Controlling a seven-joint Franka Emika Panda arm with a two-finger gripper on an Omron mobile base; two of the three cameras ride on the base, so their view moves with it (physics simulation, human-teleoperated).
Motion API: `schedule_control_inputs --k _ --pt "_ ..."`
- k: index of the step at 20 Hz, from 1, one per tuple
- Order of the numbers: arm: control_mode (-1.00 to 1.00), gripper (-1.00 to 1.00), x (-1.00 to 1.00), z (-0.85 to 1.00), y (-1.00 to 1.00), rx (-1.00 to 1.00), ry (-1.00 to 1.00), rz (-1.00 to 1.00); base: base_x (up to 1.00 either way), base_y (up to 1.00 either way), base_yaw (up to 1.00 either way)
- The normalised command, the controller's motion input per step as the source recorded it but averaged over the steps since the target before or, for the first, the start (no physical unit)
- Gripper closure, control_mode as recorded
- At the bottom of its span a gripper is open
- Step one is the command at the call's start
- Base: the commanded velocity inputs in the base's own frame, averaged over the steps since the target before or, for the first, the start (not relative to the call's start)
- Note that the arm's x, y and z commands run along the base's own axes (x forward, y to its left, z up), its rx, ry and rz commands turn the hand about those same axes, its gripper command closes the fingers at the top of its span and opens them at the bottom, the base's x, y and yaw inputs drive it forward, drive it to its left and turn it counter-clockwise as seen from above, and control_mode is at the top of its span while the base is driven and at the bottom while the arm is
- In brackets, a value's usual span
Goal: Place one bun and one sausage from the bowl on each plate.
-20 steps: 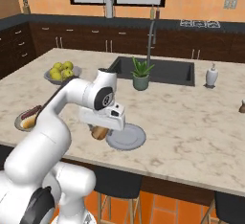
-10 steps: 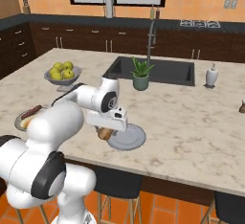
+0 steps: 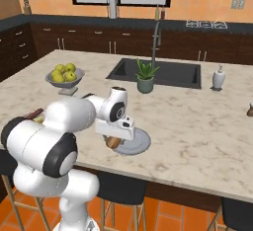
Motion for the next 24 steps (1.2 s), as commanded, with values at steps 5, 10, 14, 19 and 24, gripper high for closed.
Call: schedule_control_inputs --k 5,10,14,19,24 --pt "-1.00 1.00 0.57 -0.32 0.00 0.00 0.06 0.01 0.00 0.00 0.00" --pt "-1.00 1.00 0.47 -0.42 -0.04 0.00 0.02 0.05 0.00 0.00 0.00" --pt "-1.00 1.00 0.11 -0.42 -0.07 0.00 0.04 0.06 0.00 0.00 0.00" --pt "-1.00 -1.00 0.00 -0.07 0.00 0.00 0.00 0.01 0.00 0.00 0.00" --pt "-1.00 -1.00 0.00 0.09 0.00 0.00 -0.02 0.00 0.00 0.00 0.00"
